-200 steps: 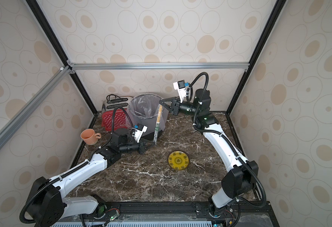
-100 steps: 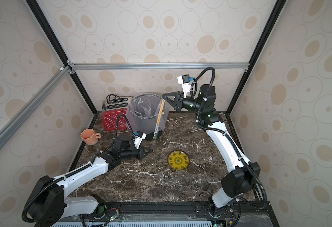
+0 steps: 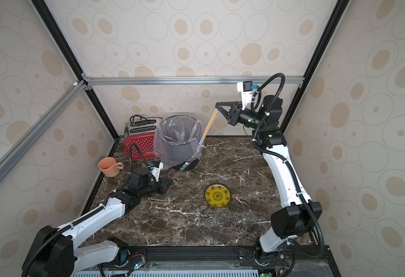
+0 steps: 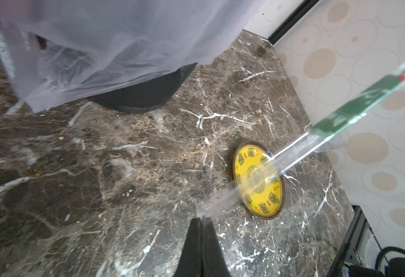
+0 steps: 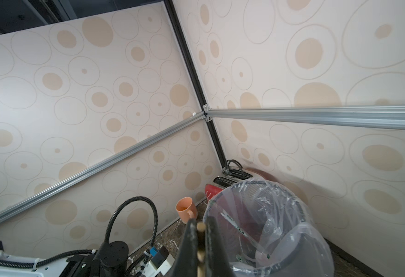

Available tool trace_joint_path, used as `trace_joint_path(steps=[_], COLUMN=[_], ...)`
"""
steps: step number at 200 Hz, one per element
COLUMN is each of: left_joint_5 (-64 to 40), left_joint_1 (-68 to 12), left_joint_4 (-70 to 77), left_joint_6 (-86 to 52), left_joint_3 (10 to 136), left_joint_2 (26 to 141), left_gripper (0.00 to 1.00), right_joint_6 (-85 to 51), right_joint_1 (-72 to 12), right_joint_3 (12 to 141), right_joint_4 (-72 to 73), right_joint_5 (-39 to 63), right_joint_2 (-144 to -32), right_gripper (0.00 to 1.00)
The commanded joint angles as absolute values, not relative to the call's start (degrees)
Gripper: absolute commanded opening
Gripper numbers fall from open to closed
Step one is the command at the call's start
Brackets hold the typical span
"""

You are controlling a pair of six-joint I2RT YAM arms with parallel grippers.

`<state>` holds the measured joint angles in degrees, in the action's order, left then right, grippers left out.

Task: Remove the packaging of disposable chopsticks
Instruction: Remove the packet bag from the disposable chopsticks, then place the disposable chopsticks on the plate.

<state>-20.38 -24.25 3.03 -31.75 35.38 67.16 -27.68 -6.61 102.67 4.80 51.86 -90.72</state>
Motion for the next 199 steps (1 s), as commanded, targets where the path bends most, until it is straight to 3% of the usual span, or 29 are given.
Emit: trace_joint_path(steps=[1,78,109,157,199], left_joint_5=[-16.5,-20.6,-18.2,-14.4,-17.3], left_joint_1=[-23.4,-22.0,-21.9,-21.9,-21.9], left_joint_4=[0.5,0.0,-13.1,-24.1,-22.0], left_joint_6=[-33.8,-31.1,-25.4,-18.9,-17.9], left_joint_3=[34.9,33.3,42.3,55.2,58.4], left_joint_2=[66.1,53.9,47.6,53.0,57.4], left_gripper=[0.0,0.0,0.0,0.0,0.0], right_joint_6=[-31.1,-40.4,-45.4,-41.6,-43.2], right_joint_1=[-3.0,4.1,3.6,-1.6,-2.8], right_joint_3=[104.6,97.9,86.8,76.0,61.3], right_joint_4=[7.6,6.3,11.2,2.0,6.7], right_joint_5=[51.1,54.3,55.1,54.2,53.2], right_joint_2=[-88.9,-85.1,-82.5,-81.9,-83.4], right_gripper=[0.0,0.0,0.0,0.0,0.0])
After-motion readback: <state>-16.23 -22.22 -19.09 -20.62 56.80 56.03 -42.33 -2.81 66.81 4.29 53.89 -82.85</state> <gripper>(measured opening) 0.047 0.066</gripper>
